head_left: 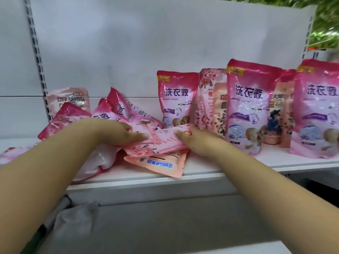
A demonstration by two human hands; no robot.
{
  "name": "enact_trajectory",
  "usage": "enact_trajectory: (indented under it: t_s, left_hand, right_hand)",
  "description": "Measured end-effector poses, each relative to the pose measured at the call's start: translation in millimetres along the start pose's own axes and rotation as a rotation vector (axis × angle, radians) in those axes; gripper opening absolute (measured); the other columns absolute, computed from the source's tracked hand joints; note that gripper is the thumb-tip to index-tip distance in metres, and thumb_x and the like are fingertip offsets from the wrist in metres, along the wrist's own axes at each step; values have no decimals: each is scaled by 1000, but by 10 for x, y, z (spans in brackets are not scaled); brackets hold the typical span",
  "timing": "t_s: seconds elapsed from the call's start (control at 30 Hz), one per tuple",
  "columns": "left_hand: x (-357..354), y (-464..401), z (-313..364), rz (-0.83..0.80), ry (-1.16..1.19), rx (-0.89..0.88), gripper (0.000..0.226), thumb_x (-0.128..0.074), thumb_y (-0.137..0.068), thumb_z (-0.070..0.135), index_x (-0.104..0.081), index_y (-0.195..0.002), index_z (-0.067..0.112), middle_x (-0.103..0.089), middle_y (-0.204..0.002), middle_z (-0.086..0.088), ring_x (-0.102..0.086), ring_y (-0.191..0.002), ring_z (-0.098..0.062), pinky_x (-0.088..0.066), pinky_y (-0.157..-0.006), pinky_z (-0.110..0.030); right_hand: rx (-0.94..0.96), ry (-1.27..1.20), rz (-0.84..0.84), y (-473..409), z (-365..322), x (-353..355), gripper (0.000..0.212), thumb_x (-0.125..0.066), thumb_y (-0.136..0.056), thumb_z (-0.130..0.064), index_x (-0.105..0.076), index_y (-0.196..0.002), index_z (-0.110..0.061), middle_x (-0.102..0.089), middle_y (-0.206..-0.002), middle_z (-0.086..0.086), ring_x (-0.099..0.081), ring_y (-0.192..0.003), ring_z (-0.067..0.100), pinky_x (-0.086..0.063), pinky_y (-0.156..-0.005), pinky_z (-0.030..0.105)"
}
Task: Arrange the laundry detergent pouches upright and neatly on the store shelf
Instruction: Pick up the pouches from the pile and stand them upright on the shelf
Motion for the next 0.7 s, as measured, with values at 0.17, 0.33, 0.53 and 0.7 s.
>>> enact_trajectory:
  t_s: [0.17, 0.33, 0.53, 0.7]
  left_hand:
    - [-132, -80, -173, 54, 117, -21, 84, -31, -78, 72, -24, -146, 23, -22, -155, -1, -23, -141, -22, -14, -114, -36]
    - [-207, -91, -188, 157, 157, -59, 86, -31, -75, 75, -32, -142, 22, -33, -150, -6, -33, -135, -27, -25, -110, -37]
    - [-197, -134, -217, 140, 170, -70, 79, -35, -81, 70, -30, -144, 21, -30, -151, -5, -31, -137, -25, -23, -113, -39]
    - [-231, -148, -223, 167, 131, -42, 83, -33, -78, 74, -28, -144, 24, -30, -151, -6, -29, -137, -28, -23, -113, -42]
  right_hand:
    - [160, 62, -55, -31, -69, -82, 74, -14, -86, -71, -3, -148, -33, 2, -157, -1, 7, -144, 30, 1, -114, 48]
    - [270, 502, 183, 111, -80, -7, 62, -12, -80, -76, -51, -92, -28, -59, -105, 5, -53, -102, 28, -45, -86, 39]
    - [393, -6, -52, -48, -114, 233, 84, -38, -74, -70, -44, -132, -10, -42, -139, 14, -44, -123, 31, -37, -102, 40]
    - [339, 257, -155, -118, -137, 177, 103, -35, -61, -79, -26, -146, -22, -21, -154, 1, -25, -138, 24, -22, -111, 38]
Point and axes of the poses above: each hand's wrist, its own y-axis away from the middle knuckle, its own x-axis out of the back of the hand, z = x × y, the point moved 1 cm from there along -y, towards the middle knuckle
